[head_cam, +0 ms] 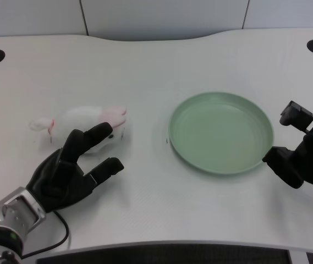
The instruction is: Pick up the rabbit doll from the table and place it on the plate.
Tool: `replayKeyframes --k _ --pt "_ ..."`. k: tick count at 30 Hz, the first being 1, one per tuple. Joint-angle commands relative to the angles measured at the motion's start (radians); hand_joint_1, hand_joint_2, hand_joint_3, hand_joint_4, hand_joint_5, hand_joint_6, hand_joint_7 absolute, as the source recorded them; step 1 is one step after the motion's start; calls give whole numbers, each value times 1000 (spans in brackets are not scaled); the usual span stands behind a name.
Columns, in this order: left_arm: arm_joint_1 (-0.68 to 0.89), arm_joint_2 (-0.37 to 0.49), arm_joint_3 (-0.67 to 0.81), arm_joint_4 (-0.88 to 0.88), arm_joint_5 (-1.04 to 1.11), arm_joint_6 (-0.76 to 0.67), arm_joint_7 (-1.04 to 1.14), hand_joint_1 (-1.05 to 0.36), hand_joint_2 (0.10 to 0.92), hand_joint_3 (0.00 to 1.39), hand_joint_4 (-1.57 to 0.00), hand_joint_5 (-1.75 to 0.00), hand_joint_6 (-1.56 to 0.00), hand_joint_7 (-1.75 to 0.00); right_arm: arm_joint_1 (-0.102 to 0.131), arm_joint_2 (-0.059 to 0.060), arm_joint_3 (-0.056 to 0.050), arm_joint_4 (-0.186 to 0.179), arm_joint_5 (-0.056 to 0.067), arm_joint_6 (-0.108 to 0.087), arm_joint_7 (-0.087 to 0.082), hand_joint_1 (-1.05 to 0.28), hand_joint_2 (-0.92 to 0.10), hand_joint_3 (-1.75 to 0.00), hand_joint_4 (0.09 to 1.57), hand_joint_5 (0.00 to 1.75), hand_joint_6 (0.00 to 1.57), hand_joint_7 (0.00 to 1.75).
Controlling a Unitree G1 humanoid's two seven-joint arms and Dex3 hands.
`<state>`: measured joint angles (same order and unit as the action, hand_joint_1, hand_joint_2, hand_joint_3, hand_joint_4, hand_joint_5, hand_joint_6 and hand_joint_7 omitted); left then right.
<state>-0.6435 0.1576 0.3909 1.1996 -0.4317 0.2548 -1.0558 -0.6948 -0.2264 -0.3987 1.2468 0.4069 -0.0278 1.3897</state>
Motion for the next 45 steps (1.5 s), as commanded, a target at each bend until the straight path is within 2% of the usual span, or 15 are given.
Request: replayKeyframes --k 1,5,8,11,14,19,26,28,29,31,33,40,42,43,45 --pt "-9 9 -2 2 7 -7 14 -681 921 407 -224 -1632 -503 -876 5 -11 2 -2 -6 3 -3 -644 -921 -51 1091 1746 848 1746" --pt "-8 12 -4 1 6 0 2 -669 921 450 -173 -1672 -451 -924 5 -10 -1 -1 -2 10 -4 -641 -916 -50 1091 1746 841 1746" --pt "-8 12 -4 1 6 -1 6 -674 921 435 -183 -1669 -452 -940 5 -10 1 -1 -4 9 -2 -637 -920 -49 1090 1746 841 1746" --pt "-8 13 -5 2 6 2 5 -676 921 428 -181 -1659 -461 -949 5 -8 -3 0 1 11 3 -629 -920 -46 1099 1746 850 1746" --pt "-8 13 -5 3 7 -3 7 -672 921 425 -194 -1667 -463 -952 4 -9 1 -3 -5 5 -3 -642 -921 -45 1111 1746 869 1746" --pt "-6 13 -6 1 8 -7 6 -677 921 413 -189 -1668 -466 -947 4 -10 3 -4 -6 1 -1 -654 -919 -38 1111 1746 864 1746" --pt "-1 9 -11 -9 13 -35 8 -672 921 430 -194 -1657 -485 -914 3 -11 0 -2 -1 18 1 -639 -911 -26 1106 1746 865 1746" --pt "28 -11 -27 -66 35 -154 39 -653 921 386 -274 -1637 -529 -906 2 -15 1 0 -3 23 6 -635 -912 -24 1104 1746 861 1746" --pt "41 -19 -36 -92 44 -202 52 -613 921 314 -356 -1589 -569 -884 2 -16 2 1 -4 24 7 -635 -913 -24 1102 1746 859 1746" --pt "73 -37 -53 -154 61 -304 66 -585 921 238 -431 -1534 -624 -837 0 -18 1 2 -3 36 4 -634 -909 -20 1101 1746 856 1746" --pt "96 -51 -64 -203 61 -370 68 -565 921 169 -502 -1467 -693 -753 0 -17 1 1 -3 33 1 -635 -915 -21 1102 1746 854 1746" --pt "165 -72 -82 -390 16 -383 77 -557 921 87 -531 -1375 -713 -663 0 -17 8 -2 -7 29 2 -647 -921 -27 1101 1746 862 1746" --pt "186 -61 -74 -564 -29 -361 84 -561 921 74 -530 -1380 -707 -660 1 -15 7 -4 -4 30 -2 -643 -917 -25 1103 1746 865 1746" --pt "190 -53 -73 -633 -42 -369 82 -562 921 69 -528 -1383 -705 -660 0 -15 8 -3 -4 39 -2 -642 -917 -25 1105 1746 867 1746" --pt "182 -40 -75 -710 -39 -450 71 -572 921 63 -509 -1376 -696 -659 -1 -15 9 -3 -4 41 -3 -638 -916 -22 1101 1746 853 1746"
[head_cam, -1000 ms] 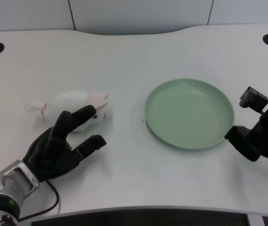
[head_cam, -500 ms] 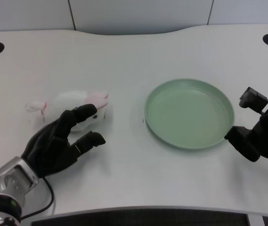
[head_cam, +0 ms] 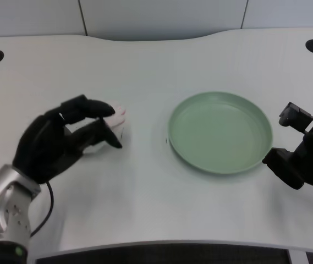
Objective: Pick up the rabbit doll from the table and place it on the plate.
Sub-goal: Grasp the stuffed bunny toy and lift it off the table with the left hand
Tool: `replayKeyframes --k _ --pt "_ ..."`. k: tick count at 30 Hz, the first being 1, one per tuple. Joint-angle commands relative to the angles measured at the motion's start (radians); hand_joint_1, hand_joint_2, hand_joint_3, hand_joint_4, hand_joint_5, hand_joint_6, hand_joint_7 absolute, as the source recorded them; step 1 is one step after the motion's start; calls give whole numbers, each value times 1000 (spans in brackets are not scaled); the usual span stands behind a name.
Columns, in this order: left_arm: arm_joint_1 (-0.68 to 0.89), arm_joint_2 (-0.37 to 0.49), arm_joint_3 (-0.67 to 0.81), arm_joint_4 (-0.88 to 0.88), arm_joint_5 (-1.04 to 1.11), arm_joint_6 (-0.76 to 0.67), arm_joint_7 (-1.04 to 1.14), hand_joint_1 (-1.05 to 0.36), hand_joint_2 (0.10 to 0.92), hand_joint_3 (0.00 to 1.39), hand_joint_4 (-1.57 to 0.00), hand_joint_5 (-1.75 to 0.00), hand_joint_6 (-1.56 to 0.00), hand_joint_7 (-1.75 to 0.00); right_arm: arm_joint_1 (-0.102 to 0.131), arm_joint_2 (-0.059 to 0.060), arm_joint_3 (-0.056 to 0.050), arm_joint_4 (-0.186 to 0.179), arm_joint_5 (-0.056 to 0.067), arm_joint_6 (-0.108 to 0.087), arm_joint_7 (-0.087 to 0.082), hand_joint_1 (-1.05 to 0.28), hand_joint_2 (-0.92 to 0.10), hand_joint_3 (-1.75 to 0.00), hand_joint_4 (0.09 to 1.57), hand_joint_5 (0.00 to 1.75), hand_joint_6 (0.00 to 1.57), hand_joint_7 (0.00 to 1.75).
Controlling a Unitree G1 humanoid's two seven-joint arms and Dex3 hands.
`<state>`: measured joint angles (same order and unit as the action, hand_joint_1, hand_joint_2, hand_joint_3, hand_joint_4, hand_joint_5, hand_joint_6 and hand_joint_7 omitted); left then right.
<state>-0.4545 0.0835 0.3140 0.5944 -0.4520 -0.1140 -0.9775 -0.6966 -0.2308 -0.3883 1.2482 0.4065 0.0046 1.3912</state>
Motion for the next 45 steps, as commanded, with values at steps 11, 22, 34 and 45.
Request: replayKeyframes --k 11,22,34,45 --pt "-102 128 -37 33 382 -1004 134 -689 919 56 -371 -481 -612 -104 2 -9 0 -7 0 1 -6 -643 -918 -28 1091 1746 858 1746" --pt "-170 296 -200 187 1232 -924 930 -875 921 97 -72 -67 -177 -2 2 -8 1 -7 0 -7 -1 -649 -921 -39 1084 1746 859 1746" --pt "-292 337 -520 459 1320 -753 1277 -1010 921 82 1 1 -25 -4 0 -11 0 -6 2 14 -4 -649 -910 -23 1081 1746 847 1746" --pt "-376 281 -708 708 1307 -526 1390 -721 827 1 -420 -91 -264 -28 3 -12 3 -11 -2 4 -2 -657 -919 -39 1100 1746 877 1746"
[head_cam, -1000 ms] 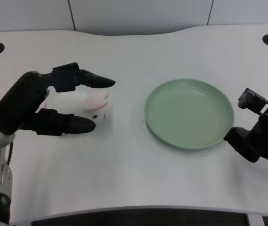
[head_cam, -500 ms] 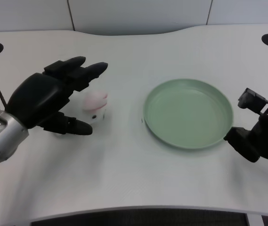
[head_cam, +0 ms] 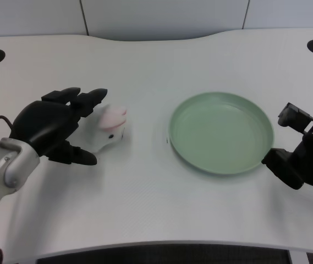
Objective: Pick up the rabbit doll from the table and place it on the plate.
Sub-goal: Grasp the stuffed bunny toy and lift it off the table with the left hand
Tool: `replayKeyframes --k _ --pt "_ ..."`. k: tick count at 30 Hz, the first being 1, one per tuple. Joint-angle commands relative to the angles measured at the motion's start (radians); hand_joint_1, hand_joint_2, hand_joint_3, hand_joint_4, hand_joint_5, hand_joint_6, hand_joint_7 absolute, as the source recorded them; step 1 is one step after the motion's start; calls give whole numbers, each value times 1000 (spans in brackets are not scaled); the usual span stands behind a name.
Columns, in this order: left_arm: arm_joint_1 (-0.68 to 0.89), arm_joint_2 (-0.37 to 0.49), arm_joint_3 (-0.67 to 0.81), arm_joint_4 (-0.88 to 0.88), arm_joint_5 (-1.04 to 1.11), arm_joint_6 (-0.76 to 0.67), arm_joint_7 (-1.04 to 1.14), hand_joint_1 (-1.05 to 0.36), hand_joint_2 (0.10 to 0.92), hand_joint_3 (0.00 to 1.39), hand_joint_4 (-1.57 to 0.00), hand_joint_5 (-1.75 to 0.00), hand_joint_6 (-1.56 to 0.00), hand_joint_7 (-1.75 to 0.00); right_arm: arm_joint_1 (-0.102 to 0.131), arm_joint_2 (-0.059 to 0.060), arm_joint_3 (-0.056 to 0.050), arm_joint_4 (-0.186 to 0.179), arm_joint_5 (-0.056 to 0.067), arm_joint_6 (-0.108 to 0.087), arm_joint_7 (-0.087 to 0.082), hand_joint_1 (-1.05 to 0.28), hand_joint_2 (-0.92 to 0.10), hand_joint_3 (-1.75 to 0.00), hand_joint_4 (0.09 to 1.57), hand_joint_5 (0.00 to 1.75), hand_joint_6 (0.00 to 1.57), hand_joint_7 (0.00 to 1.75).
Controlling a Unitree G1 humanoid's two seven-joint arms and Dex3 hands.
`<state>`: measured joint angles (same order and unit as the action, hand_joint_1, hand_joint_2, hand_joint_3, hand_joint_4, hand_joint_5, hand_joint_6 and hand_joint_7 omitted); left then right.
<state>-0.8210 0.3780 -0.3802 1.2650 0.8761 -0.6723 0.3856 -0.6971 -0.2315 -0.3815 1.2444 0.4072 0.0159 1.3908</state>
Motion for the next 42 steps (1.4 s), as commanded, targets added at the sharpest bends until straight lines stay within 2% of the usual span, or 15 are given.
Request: replayKeyframes --k 1,6,7,11,17,18,20,22,28,32,34,35,36,38,42 --pt "-10 -18 -17 46 -32 40 27 -690 817 1 -475 -84 -288 -24 3 -12 -4 -7 -2 -7 -2 -655 -919 -38 1098 1746 876 1746" --pt "-7 -28 -31 63 -65 70 31 -658 807 0 -543 -55 -317 -12 2 -11 -4 -7 -1 -3 0 -652 -921 -36 1093 1746 873 1746" --pt "-2 -34 -29 70 -76 88 30 -456 819 2 -744 -99 -568 -59 2 -11 -4 -7 -1 0 1 -653 -921 -41 1087 1746 865 1746" --pt "-2 -39 -50 79 -92 121 23 -286 854 9 -993 -128 -882 -83 3 -10 -3 -10 -2 -4 -2 -652 -921 -45 1081 1746 859 1746" --pt "-10 -45 -75 86 -109 141 0 -230 898 10 -1128 -180 -1034 -79 4 -7 -6 -7 1 -14 5 -663 -918 -37 1081 1746 860 1746" --pt "-13 -50 -82 89 -107 147 -6 -228 899 9 -1132 -185 -1041 -76 5 -8 -5 -8 0 -16 3 -665 -918 -36 1081 1746 860 1746" --pt "-17 -54 -91 92 -106 156 -13 -233 916 22 -909 -645 -1091 -45 6 -8 -4 -10 -1 -19 0 -668 -920 -35 1082 1746 860 1746" --pt "-25 -63 -98 98 -107 166 -28 -205 920 33 -756 -945 -1131 -44 7 -7 -4 -11 -1 -22 -2 -669 -921 -37 1083 1746 860 1746" --pt "-32 -69 -104 101 -115 173 -44 -171 921 27 -672 -1092 -1151 -52 7 -7 -3 -10 -1 -21 1 -663 -921 -40 1093 1746 867 1746" --pt "-45 -80 -115 105 -113 194 -50 -344 875 3 -711 -683 -966 -8 8 -5 -7 -11 2 -35 1 -669 -921 -44 1094 1746 867 1746" --pt "-50 -80 -123 107 -114 202 -75 -370 866 2 -727 -604 -938 -5 7 -7 -6 -11 2 -30 1 -670 -921 -48 1094 1746 866 1746" --pt "-53 -81 -126 108 -117 209 -103 -677 897 38 -423 -338 -568 -2 7 -8 -6 -11 2 -28 1 -666 -919 -46 1093 1746 867 1746" --pt "-56 -81 -128 109 -119 214 -124 -814 909 66 -313 -214 -419 -1 7 -9 -6 -12 2 -26 2 -667 -920 -45 1094 1746 868 1746" --pt "-57 -81 -130 108 -124 218 -144 -936 918 109 -227 -105 -285 -2 7 -9 -6 -12 2 -25 2 -674 -921 -44 1096 1746 871 1746" --pt "-55 -80 -137 106 -125 223 -160 -981 921 166 -204 -62 -253 -4 10 -9 -7 -13 3 -28 2 -665 -921 -53 1089 1746 855 1746"
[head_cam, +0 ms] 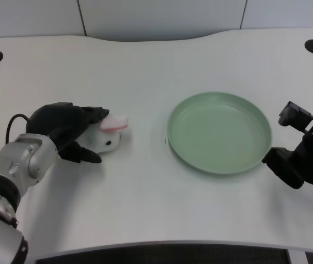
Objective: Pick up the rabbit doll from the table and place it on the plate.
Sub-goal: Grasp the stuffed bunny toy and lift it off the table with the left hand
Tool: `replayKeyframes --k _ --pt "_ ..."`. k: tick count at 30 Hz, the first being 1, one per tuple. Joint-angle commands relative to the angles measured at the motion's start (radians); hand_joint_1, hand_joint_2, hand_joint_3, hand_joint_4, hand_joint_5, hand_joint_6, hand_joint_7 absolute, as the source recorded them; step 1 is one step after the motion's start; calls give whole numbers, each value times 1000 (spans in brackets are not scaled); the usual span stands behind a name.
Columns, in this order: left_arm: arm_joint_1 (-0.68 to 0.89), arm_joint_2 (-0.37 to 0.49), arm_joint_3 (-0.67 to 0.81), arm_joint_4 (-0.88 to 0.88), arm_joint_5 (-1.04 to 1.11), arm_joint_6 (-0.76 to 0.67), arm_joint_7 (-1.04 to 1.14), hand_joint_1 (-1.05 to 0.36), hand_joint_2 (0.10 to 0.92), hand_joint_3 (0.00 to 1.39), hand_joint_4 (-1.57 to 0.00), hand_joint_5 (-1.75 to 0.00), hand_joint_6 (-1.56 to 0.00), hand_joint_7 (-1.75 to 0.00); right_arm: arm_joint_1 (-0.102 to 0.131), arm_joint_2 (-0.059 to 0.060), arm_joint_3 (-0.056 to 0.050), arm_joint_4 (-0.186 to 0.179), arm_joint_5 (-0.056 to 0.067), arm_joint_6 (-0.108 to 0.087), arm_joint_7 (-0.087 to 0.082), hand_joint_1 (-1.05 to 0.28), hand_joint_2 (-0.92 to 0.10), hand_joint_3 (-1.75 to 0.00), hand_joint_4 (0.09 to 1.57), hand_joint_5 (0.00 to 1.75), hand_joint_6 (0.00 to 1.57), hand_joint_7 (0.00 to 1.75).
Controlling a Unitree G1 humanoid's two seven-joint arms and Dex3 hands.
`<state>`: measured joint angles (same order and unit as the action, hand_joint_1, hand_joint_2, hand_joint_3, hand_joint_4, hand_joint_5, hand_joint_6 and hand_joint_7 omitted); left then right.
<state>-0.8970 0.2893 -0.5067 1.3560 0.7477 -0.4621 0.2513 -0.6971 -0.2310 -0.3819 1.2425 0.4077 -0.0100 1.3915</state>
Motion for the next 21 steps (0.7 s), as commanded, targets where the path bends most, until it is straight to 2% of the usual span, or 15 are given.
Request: replayKeyframes --k 1,6,10,15,16,17,18,19,20,21 --pt "20 9 -11 15 2 13 -27 -982 921 169 -204 -59 -252 -4 10 -10 -6 -11 3 -2 1 -665 -921 -54 1088 1746 853 1746" --pt "16 10 -29 17 14 38 -52 -1015 921 201 -139 -17 -178 0 8 -9 -4 -8 0 0 0 -659 -919 -45 1086 1746 867 1746" --pt "11 12 -48 17 22 56 -66 -1046 921 291 -48 -1 -65 0 9 -8 -4 -11 0 -9 1 -662 -921 -60 1083 1746 859 1746" --pt "10 12 -56 16 22 61 -66 -1048 921 305 -41 -5 -42 0 9 -8 -4 -12 0 -12 0 -663 -921 -69 1077 1746 853 1746" --pt "13 10 -49 17 15 66 -55 -1048 921 306 -41 -5 -42 0 8 -9 -5 -11 1 -7 -1 -663 -921 -69 1077 1746 853 1746" --pt "17 7 -39 17 6 68 -43 -544 880 183 -437 -129 -270 -43 7 -8 -6 -11 2 -5 -1 -670 -915 -63 1080 1746 856 1746" --pt "20 6 -31 17 -1 68 -35 -353 892 107 -637 -161 -385 -38 7 -8 -6 -11 3 -3 -2 -674 -917 -61 1082 1746 858 1746" --pt "22 5 -16 17 -15 64 -29 -255 901 65 -743 -171 -446 -32 8 -7 -8 -12 4 -9 0 -676 -918 -60 1083 1746 859 1746" --pt "22 4 -8 17 -24 64 -28 -190 911 105 -867 -220 -538 -52 8 -6 -7 -12 4 -13 3 -677 -919 -60 1084 1746 860 1746" --pt "21 4 -5 17 -28 64 -23 -139 917 97 -928 -265 -645 -64 8 -6 -6 -11 3 -13 7 -678 -920 -63 1084 1746 861 1746"
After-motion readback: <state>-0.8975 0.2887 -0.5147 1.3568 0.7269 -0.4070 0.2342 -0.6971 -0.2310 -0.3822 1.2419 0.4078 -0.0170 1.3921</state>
